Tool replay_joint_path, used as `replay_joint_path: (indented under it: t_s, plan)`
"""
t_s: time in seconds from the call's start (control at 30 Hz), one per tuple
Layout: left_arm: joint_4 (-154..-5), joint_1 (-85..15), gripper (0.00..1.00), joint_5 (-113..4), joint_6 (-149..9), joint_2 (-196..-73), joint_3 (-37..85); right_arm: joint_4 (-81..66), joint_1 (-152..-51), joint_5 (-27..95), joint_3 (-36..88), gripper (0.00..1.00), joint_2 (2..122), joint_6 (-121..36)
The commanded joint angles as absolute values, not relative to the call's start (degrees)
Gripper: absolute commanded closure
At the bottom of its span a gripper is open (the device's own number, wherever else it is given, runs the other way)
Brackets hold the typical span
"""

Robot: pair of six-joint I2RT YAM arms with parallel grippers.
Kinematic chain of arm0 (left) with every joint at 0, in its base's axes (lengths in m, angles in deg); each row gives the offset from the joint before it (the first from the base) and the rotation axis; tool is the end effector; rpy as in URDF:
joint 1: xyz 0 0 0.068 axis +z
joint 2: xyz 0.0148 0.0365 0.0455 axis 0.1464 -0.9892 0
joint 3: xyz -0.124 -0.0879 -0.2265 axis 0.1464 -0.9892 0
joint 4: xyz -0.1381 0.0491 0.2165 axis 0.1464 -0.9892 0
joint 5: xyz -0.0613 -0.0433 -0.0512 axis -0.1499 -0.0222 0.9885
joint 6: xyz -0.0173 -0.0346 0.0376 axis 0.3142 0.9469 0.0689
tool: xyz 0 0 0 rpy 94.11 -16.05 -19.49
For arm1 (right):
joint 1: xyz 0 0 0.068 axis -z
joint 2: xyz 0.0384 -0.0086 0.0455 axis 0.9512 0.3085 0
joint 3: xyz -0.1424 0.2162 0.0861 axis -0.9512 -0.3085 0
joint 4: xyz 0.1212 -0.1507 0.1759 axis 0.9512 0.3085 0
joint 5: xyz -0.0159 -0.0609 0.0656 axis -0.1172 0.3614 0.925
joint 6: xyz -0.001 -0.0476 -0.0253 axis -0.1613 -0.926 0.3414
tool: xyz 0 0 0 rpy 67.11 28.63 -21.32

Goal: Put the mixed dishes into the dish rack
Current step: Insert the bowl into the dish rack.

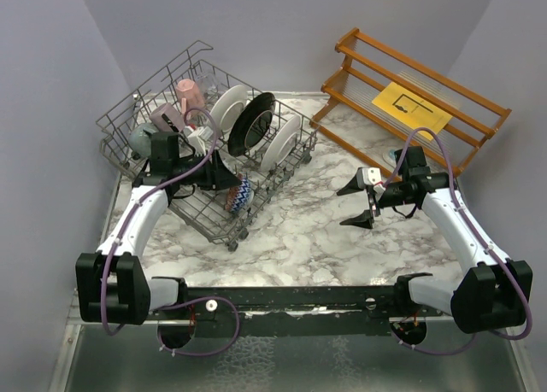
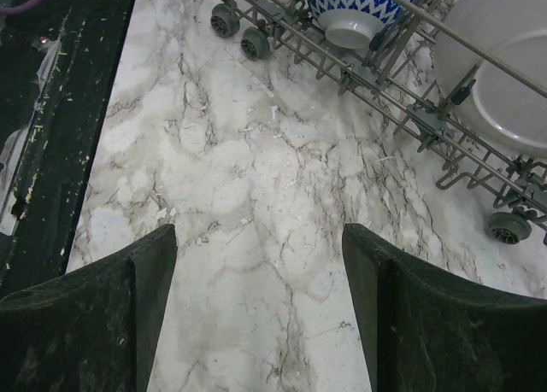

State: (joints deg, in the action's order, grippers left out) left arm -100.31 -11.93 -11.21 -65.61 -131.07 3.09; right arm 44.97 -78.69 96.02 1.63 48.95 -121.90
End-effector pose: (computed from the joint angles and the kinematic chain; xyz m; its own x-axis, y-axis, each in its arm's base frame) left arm 0.2603 -0.0439 0.2720 -0.7889 -0.1233 -0.6021 0.4409 0.5690 -0.6942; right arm 0.1972 0.0567 0.2637 0.0670 -0.3214 -0.9446 -0.9977 -0.0143 -0.0659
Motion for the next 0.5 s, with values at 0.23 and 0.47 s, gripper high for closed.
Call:
replay_joint_path:
  t_s: [0.23, 0.47]
  plan:
    - [-94.4, -15.2, 0.53, -21.8, -61.8, -121.9, -0.5, 45.2, -78.4, 97.7, 1.3, 0.22, 49.2, -121.8]
    - [-95.4, -20.1, 0.53, -30.4, -61.2, -119.9, -0.1, 45.1, -78.4, 97.8, 1.3, 0.22, 49.1, -121.6]
